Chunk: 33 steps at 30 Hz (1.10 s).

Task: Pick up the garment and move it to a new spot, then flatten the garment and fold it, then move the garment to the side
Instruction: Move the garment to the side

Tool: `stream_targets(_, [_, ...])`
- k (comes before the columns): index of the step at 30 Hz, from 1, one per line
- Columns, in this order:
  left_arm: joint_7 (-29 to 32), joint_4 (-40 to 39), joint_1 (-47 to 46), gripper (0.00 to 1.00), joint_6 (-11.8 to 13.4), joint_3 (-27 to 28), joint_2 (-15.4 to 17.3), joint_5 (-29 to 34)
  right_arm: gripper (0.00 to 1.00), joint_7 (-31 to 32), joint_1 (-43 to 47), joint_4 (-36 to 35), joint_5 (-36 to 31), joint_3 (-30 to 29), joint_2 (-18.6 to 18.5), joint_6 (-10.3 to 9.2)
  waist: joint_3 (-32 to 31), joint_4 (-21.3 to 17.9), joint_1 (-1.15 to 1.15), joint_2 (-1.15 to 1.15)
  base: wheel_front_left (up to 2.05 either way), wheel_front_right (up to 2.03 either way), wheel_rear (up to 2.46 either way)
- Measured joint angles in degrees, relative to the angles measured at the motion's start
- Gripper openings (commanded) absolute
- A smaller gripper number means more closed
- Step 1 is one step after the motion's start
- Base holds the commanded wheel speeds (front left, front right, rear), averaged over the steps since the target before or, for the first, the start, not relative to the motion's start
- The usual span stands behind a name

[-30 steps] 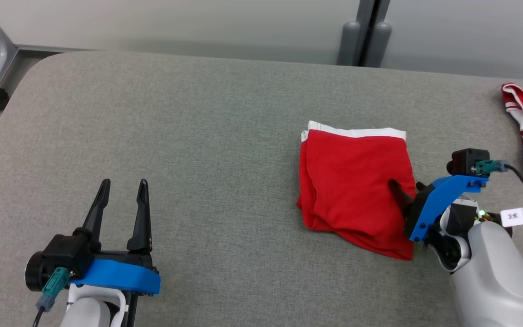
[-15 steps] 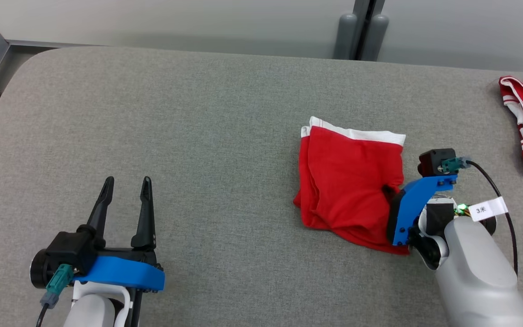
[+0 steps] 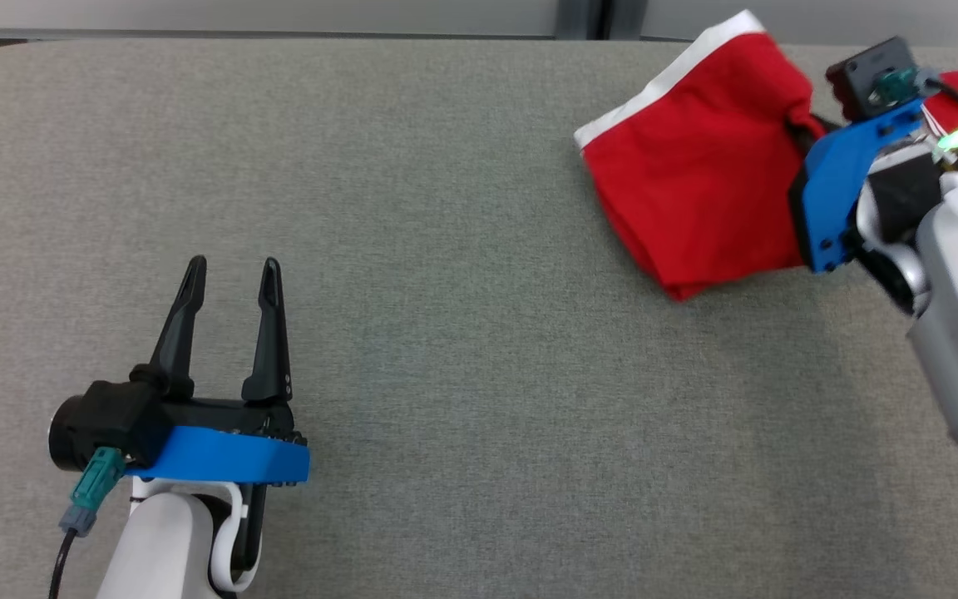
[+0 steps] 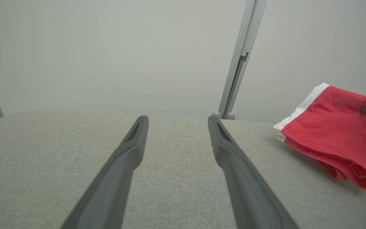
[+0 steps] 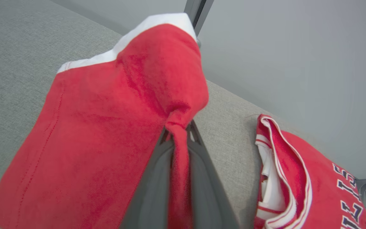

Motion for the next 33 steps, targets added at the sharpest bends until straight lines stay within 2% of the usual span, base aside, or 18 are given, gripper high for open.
stream_targets(7, [0.0,-2.7,-3.1,1.0,-0.2,-0.7,-0.3,0.8,0.0,3.6,-6.7,-4.2,4.0,3.6,-9.1,0.0,4.5,-3.3,0.0,0.0,0.0,0.0,0.0])
stream_targets(18, [0.0,-5.1,-7.8,1.0,-0.3,-3.5,1.6,1.6,0.0,4.7,-9.4,-7.5,5.1,2.7,-22.5,0.01,11.1,-6.6,-0.01,0.0,0.0,0.0,0.0])
stream_targets(27, [0.0,-6.9,-12.2,1.0,-0.5,-6.6,4.7,1.7,0.0,-1.8,-7.8,-5.3,-0.4,-3.6,-27.4,0.01,16.7,-6.2,-0.01,0.01,0.0,0.0,0.0])
stream_targets(33, [0.0,-8.0,-13.6,1.0,-0.5,-7.5,5.9,1.5,0.0,-5.4,-5.3,-3.3,-6.2,-9.8,-28.0,0.02,19.5,-4.9,-0.01,0.01,0.0,0.0,0.0])
